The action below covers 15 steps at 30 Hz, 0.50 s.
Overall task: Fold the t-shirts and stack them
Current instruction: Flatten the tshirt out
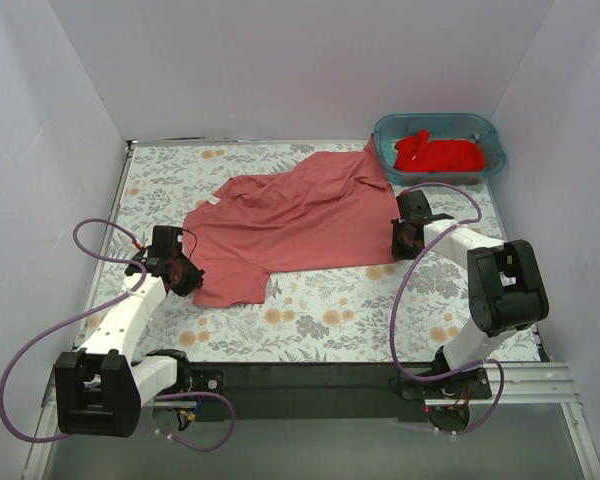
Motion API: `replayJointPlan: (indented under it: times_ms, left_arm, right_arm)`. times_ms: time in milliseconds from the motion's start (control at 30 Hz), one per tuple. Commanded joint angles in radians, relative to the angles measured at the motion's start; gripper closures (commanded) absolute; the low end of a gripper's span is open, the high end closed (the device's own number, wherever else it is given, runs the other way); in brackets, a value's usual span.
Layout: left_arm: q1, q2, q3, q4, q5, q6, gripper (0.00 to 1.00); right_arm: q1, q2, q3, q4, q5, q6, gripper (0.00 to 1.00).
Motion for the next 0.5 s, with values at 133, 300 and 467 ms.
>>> replayJointPlan:
  times_ms: [133,300,467]
  left_arm:
    - [-0.004,0.007,0.03,0.02,-0.036,0.016,1.0]
    - [-0.004,-0.017,0.027,0.011,-0.057,0.016,1.0]
    - [-0.004,-0.001,0.047,0.005,-0.059,0.02,1.0]
  right_arm:
    - [-0.008,0.033,-0.026,-0.076,0.047,-0.021,0.65]
    - [-0.065,-0.013,-0.022,-0.1,0.101,-0.06,0.51]
    - [-0.16,-0.042,-0.037,-0.099,0.067,-0.047,0.51]
